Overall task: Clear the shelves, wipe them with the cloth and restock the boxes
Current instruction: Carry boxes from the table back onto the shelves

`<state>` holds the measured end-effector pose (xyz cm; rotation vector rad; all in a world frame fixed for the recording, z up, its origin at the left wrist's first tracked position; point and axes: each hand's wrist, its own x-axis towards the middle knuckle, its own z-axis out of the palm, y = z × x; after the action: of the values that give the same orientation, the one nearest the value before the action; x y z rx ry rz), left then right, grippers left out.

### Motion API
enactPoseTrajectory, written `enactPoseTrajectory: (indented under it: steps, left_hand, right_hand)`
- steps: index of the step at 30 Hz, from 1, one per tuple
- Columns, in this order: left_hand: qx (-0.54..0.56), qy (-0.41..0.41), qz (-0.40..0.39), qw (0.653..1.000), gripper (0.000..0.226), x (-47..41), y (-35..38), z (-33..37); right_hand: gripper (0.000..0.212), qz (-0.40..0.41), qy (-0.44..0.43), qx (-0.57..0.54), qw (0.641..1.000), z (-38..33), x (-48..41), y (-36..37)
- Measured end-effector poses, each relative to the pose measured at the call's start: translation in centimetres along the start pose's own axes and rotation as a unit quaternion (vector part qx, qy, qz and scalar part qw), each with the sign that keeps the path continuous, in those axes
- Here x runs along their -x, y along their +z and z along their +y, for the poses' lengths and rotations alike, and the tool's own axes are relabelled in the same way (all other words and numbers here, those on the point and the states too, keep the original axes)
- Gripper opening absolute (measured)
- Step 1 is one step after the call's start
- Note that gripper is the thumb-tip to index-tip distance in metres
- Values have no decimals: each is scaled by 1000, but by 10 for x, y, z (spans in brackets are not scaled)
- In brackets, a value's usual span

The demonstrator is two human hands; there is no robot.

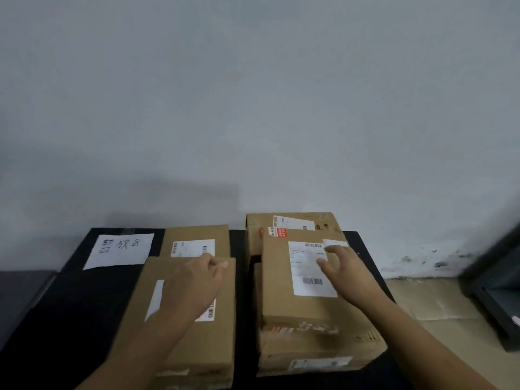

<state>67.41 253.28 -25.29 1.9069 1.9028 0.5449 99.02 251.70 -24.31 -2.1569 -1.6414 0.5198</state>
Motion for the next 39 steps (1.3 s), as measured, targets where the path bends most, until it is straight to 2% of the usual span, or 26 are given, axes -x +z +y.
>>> enactPoseTrajectory:
  steps: [4,9,17,23,29,31,35,39]
  left_hand:
    - [-38,-20,40,998,29,20,-37,-25]
    - [-54,-125,79,988,30,57,-77,-66]
    - [-72,-306,193,929,36,166,-125,-130]
    - [-96,-433,255,859,39,280,-156,-165]
    - [-97,-537,298,783,42,404,-170,-188]
    - [-92,-561,320,758,41,446,-171,-191]
    - [-86,-605,343,713,40,532,-170,-198]
    - [-87,-632,360,680,40,615,-171,-205]
  right_hand:
    - [44,-14,-83,25,996,-44,-10,16]
    - [38,-55,-204,21,977,-111,-19,46]
    - [35,-155,-365,26,918,-227,10,112]
    - [37,-265,-480,38,835,-316,77,168]
    - [25,-313,-584,36,748,-380,182,214]
    - [21,-325,-609,43,723,-397,221,227]
    - [30,-362,-649,58,667,-420,307,247]
    - [31,-379,-673,68,631,-431,392,259]
